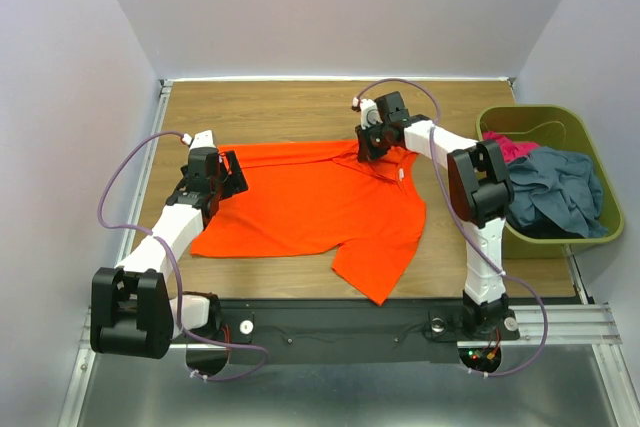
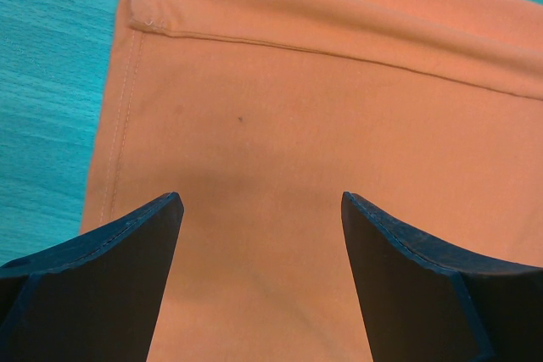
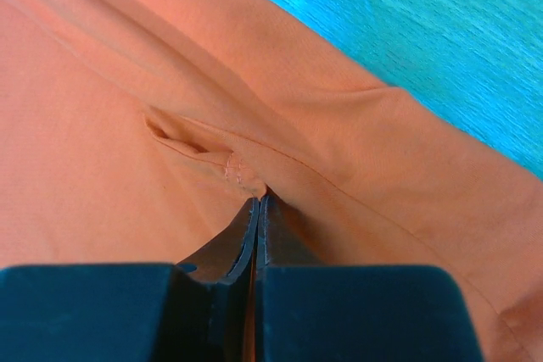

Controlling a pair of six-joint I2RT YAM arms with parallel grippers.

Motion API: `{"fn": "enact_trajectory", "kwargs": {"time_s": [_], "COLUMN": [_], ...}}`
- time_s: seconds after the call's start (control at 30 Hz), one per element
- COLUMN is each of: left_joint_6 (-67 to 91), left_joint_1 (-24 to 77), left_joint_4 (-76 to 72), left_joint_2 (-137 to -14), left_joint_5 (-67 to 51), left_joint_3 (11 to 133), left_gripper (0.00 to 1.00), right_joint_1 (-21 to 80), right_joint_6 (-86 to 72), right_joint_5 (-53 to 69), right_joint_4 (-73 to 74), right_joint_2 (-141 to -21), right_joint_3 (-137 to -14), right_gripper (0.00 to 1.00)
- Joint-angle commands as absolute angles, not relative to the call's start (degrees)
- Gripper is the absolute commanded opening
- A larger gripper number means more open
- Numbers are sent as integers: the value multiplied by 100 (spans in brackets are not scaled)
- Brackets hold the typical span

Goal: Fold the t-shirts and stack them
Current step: Fold the tshirt

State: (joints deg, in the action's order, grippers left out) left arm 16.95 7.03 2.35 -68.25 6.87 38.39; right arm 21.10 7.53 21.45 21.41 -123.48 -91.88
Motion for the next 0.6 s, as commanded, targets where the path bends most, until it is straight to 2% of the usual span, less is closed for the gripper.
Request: {"fn": "enact_trajectory", "kwargs": {"time_s": [0.0,0.57], "left_joint_6": [1617,1617], "left_joint_1": [694,694], "left_joint_4": [79,97], "left_joint_2": [-6768,-6776], "left_joint_5": [659,624], "left_joint_3": [4069,4069], "left_gripper": [87,87], "right_joint_1": [2197,2513], "right_joint_6": [800,449], "right_joint_5": [2215,2057], "right_joint_4": [1969,1978], "right_joint_2": [-11901,-11083], "right_joint_3": [-9159,-8394], "right_gripper": [1,1]}}
